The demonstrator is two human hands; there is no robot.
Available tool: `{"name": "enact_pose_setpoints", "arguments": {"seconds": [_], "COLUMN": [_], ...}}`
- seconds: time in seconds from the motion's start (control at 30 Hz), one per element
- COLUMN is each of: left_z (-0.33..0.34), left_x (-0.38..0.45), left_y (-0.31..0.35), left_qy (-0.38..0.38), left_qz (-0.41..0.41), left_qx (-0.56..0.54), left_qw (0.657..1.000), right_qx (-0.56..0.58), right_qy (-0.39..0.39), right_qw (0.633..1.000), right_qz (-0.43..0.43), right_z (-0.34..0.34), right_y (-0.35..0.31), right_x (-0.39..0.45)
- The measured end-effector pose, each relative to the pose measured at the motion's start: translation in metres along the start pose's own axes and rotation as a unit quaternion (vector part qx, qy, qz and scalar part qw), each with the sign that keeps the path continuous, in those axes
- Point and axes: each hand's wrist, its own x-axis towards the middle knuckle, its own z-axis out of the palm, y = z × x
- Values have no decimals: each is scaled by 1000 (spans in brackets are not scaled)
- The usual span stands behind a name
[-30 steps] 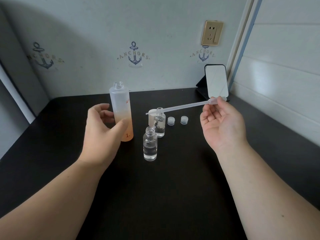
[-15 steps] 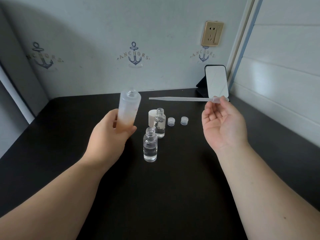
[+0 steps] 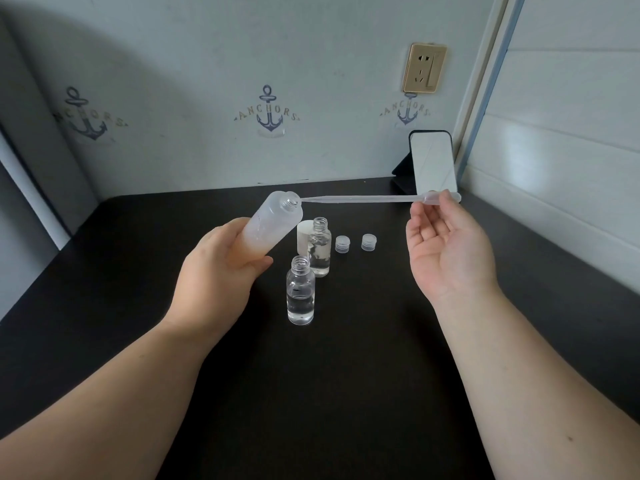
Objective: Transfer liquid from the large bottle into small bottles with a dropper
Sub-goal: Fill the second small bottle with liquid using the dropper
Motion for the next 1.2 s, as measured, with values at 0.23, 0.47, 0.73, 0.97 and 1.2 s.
{"name": "enact_pose_setpoints", "arguments": {"seconds": [0.23, 0.47, 0.73, 0.97, 1.2], "left_z": [0, 1, 6, 7, 8], "left_x": [2, 2, 1, 1, 2], "left_y": [-6, -9, -6, -7, -8], "left_qy": [19, 21, 11, 10, 11], "left_qz": [14, 45, 87, 92, 86], "left_qx": [52, 87, 102, 102, 93], "left_qw": [998, 995, 991, 991, 992], "right_qx": [-13, -80, -210, -312, -333], "right_qy": [18, -51, -174, -187, -202], "right_qw": [1000, 995, 962, 932, 921], "right_qz": [-11, -25, -18, -7, 10], "right_z": [-2, -2, 2, 6, 6], "right_y": [-2, 0, 14, 31, 29], "right_x": [1, 1, -7, -15, -15]}}
